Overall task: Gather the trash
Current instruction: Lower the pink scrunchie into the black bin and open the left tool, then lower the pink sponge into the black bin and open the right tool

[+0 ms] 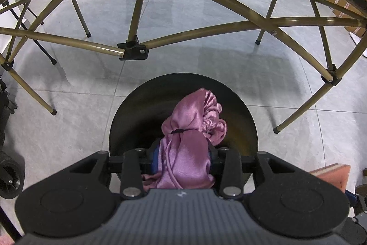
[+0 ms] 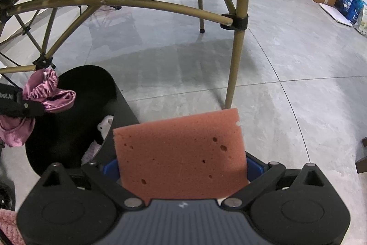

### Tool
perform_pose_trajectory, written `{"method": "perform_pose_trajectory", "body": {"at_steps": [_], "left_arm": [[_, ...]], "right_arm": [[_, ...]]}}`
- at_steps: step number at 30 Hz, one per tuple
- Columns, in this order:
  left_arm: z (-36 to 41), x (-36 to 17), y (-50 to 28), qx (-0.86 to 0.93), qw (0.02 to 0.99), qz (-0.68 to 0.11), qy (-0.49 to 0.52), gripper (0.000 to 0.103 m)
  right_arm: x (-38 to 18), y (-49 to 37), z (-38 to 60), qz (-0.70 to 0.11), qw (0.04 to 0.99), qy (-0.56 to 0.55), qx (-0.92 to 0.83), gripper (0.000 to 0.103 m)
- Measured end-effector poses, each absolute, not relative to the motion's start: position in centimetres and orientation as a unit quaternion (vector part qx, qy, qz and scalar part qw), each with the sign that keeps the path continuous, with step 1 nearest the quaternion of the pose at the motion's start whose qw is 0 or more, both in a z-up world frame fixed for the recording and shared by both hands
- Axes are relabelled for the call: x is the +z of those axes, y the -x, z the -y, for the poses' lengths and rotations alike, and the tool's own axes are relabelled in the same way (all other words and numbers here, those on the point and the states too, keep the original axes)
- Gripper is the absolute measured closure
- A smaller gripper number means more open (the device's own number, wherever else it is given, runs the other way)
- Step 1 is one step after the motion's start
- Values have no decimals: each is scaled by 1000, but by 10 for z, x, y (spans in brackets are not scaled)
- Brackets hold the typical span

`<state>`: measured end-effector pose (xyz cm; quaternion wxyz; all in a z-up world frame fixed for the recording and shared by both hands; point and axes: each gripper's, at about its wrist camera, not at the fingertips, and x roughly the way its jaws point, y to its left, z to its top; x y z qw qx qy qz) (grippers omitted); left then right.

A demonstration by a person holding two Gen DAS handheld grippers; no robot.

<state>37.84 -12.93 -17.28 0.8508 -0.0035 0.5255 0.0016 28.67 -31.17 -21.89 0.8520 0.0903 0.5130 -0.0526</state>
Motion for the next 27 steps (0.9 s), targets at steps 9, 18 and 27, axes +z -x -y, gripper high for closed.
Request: {"method": "perform_pose_trajectory", "body": {"at_steps": [9,18,27], "left_arm": [[125,-171,-379,10,852,-523,15,0],[119,-170,-378,14,849,-527,19,0],[105,-162,-373,16,854,-520,23,0]], "right_arm": [[-218,-283,313,-512,853,-91,-50,2],[-216,-282,309,-511,854,-89,-47,2],[-206,-283,299,-502,860,-85,-38,2]]}}
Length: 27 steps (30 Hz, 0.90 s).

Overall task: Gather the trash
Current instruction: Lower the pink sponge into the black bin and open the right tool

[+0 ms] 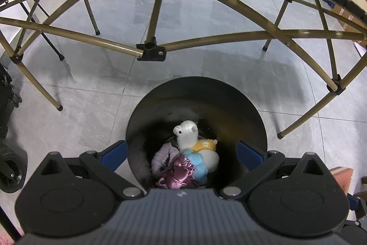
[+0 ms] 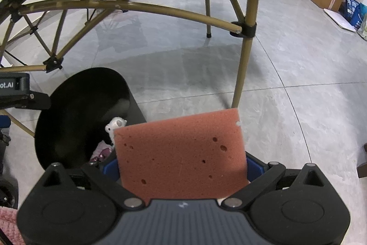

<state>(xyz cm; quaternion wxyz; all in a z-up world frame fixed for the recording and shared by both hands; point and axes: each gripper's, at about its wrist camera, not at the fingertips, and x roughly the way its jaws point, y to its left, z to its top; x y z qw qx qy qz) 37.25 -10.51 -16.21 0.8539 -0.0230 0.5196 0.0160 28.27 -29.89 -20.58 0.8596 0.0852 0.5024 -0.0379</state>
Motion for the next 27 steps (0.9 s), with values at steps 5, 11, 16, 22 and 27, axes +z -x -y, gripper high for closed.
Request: {"method": "perform_pose_trajectory", "body": {"at_steps": [5,11,16,22,27], "left_arm": [[92,-155,-368,19,859,-511,27,0],[74,-146,-362,25,866,-499,28,0],[54,-141,-357,31,869,-493,34,0],[28,-136,-352,42,871,-487,42,0],[8,-136,-348,55,872,-485,46,0]], "right_arm": [[-195,-283,289,-490,867,-83,-28,2],[-181,-287,271,-477,875,-77,-15,2],[-170,-294,251,-469,881,-71,-1,2],[-159,-303,224,-459,886,-63,18,2],[-156,-311,204,-459,886,-59,32,2]]}}
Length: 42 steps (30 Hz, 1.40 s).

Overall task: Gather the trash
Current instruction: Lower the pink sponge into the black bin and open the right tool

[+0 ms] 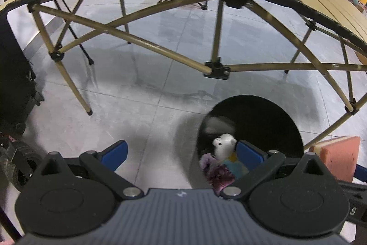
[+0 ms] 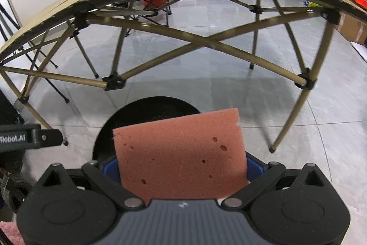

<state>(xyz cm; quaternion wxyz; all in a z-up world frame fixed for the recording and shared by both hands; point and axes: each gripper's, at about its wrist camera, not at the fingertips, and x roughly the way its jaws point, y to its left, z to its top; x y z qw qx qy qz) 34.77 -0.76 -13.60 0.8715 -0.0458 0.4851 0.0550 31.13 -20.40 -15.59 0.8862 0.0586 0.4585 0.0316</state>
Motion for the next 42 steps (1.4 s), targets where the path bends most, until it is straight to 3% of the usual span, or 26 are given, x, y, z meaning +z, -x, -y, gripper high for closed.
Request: {"method": "perform_pose_trajectory", "body": {"at_steps": [21,42], "left_arm": [[-53,-150,-340,103,860,-497,53,0],[-56,-156,-339,104,855,-506,49,0]], "right_arm": [[-177,-356,146,-488,870,-40,52,2],[-193,-369,145,-505,862,-37,41,0]]}}
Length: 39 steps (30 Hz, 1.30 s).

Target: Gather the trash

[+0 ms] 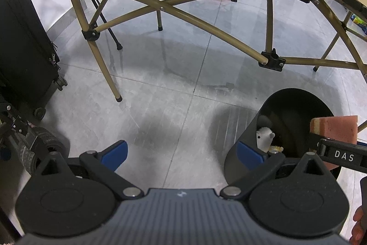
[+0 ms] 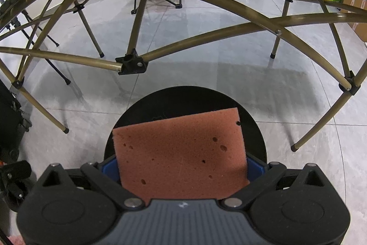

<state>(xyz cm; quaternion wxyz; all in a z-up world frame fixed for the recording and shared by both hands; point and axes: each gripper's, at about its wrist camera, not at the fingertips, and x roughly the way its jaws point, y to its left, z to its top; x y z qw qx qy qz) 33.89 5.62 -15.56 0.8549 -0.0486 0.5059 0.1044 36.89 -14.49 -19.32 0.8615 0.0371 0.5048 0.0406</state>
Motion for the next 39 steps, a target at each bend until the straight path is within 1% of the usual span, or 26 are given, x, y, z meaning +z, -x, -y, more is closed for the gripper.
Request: {"method": "perform_pose_trajectory", "body": {"at_steps": [24,33,39], "left_arm": [[-49,-152,-338,96,859,-502,45,0],[-41,-143,-328,85,868,-487,36,0],[-34,-127,-310,72,880,-468,26,0]], "right_arm": [[-192,-367,148,-503,862,-42,36,0],[-177,-350,155,-490,870,-37,41,0],[-153,-328,164,-474,878,-41,43,0]]}}
